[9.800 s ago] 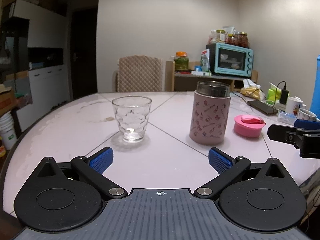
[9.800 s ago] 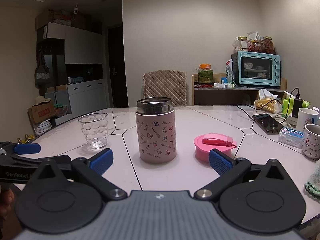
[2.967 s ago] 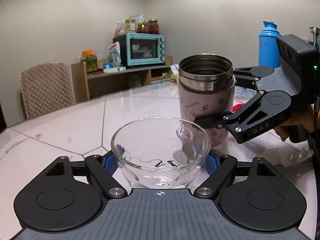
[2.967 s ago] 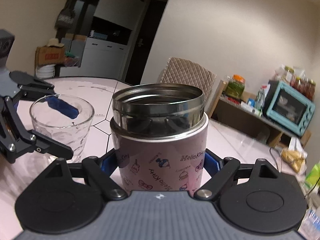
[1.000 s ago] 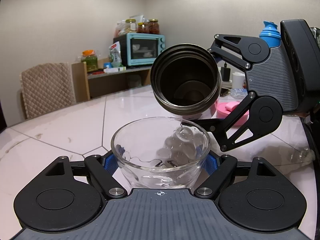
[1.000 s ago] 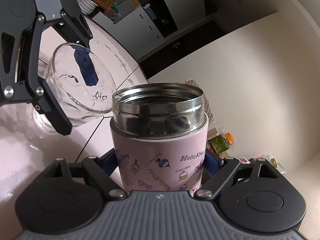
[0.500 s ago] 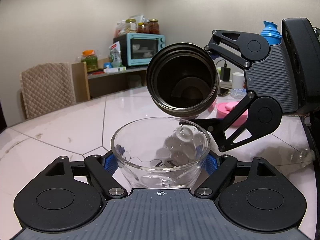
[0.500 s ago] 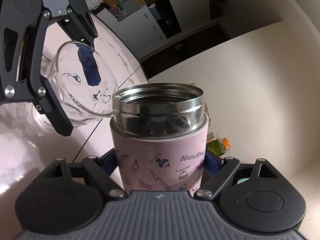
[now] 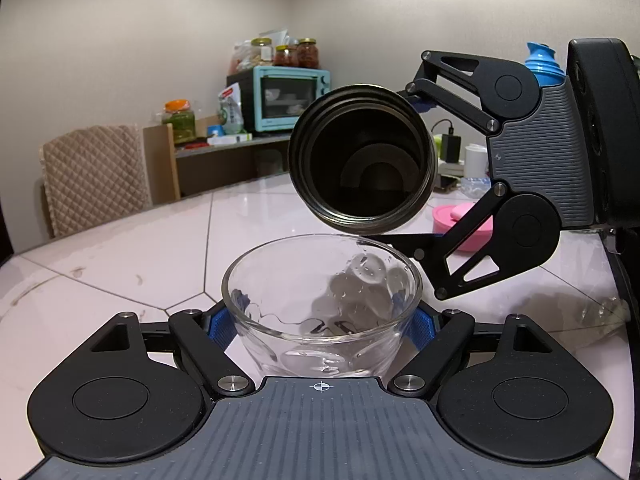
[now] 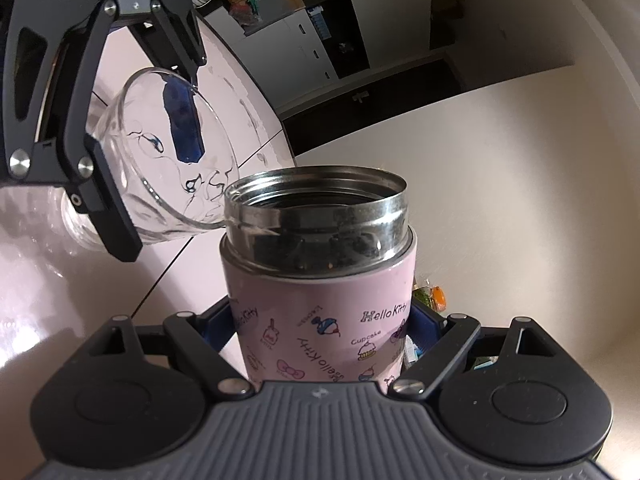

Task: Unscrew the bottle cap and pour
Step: 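Tilt the pink jar further with the right tool until liquid flows, then hold the tilted jar over the glass with the right tool, pouring water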

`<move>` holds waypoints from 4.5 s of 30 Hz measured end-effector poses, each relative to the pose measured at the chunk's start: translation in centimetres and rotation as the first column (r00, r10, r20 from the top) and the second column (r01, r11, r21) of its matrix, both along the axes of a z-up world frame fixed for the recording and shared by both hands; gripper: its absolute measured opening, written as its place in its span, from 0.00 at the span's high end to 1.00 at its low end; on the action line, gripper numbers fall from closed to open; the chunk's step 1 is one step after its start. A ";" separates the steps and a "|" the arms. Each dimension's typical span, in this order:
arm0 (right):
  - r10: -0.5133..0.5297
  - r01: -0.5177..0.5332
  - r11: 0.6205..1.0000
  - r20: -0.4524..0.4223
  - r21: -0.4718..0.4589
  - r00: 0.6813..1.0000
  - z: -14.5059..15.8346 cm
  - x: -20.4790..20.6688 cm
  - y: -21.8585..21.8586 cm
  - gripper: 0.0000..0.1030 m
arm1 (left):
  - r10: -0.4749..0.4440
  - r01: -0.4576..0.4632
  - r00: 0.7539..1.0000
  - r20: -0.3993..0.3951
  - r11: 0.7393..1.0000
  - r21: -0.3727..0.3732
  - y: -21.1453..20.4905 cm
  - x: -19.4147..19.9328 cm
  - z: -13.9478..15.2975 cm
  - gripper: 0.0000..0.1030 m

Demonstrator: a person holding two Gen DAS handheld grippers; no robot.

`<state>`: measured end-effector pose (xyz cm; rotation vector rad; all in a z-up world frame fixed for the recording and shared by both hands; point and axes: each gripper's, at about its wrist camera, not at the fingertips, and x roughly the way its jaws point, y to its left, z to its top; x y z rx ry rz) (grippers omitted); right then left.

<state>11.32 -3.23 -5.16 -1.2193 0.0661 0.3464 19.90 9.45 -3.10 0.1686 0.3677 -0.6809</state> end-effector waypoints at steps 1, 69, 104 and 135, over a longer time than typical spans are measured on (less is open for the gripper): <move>0.002 -0.002 1.000 0.005 -0.006 1.000 -0.1 -0.1 0.0 0.15 | 0.000 0.000 1.000 0.000 1.000 0.000 0.0 0.0 0.0 0.17; 0.078 -0.039 0.966 0.143 -0.256 0.987 -1.1 5.0 2.1 0.15 | 0.001 -0.001 1.000 -0.001 1.000 0.000 -0.4 -0.3 0.1 0.17; 0.078 -0.031 0.963 0.169 -0.267 0.983 -11.1 4.6 6.1 0.15 | 0.002 -0.002 1.000 -0.001 1.000 0.000 -0.6 -0.6 0.2 0.17; 0.088 -0.021 0.950 0.202 -0.312 0.975 -6.5 1.0 0.9 0.15 | 0.002 -0.002 1.000 -0.005 1.000 -0.002 -0.1 -1.0 1.0 0.17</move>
